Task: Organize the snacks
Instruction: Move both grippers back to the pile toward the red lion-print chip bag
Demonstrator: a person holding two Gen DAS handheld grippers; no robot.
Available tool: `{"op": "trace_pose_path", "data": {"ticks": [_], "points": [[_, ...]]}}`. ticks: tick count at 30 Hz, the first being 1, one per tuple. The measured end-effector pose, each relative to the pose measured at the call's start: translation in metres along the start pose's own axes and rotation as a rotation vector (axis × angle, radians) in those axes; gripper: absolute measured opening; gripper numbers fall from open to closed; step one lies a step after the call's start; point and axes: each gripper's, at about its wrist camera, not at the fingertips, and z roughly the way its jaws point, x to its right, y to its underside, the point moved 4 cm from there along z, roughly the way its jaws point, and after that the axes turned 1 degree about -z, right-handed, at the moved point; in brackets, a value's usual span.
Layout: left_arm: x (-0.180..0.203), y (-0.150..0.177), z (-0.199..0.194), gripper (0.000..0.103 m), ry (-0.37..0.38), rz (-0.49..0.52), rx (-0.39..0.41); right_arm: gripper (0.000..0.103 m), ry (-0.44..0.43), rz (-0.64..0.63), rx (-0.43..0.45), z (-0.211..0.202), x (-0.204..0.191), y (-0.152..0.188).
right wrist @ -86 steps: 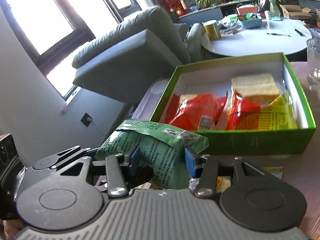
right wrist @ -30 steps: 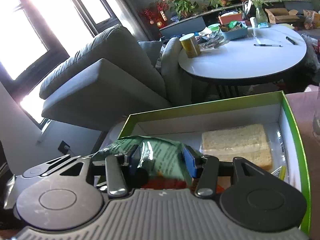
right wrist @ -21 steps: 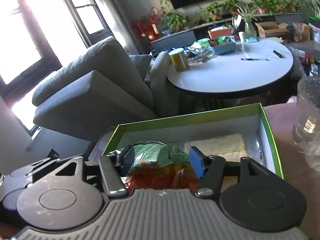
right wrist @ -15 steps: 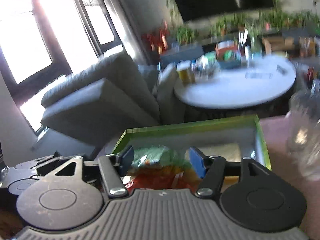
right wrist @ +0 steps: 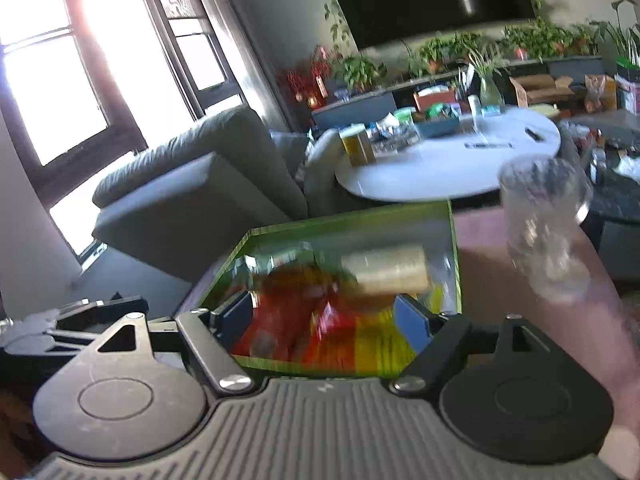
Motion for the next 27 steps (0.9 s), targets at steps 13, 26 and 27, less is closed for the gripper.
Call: {"op": "trace_pose_path", "data": {"ticks": [13, 26, 27], "points": [[0.049, 0.055, -0.02, 0.093, 0.144, 0.023, -0.119, 0.065, 0.002, 0.094, -0.187, -0.025, 0.011, 0.075], [0.085, 0.077, -0.034, 0.093, 0.203, 0.07, -0.165, 0.065, 0.065, 0.165, -0.199, -0.057, 0.02, 0.107], [0.088, 0.079, -0.034, 0.093, 0.207, 0.073, -0.171, 0.065, 0.072, 0.172, -0.203, -0.058, 0.022, 0.109]]}}
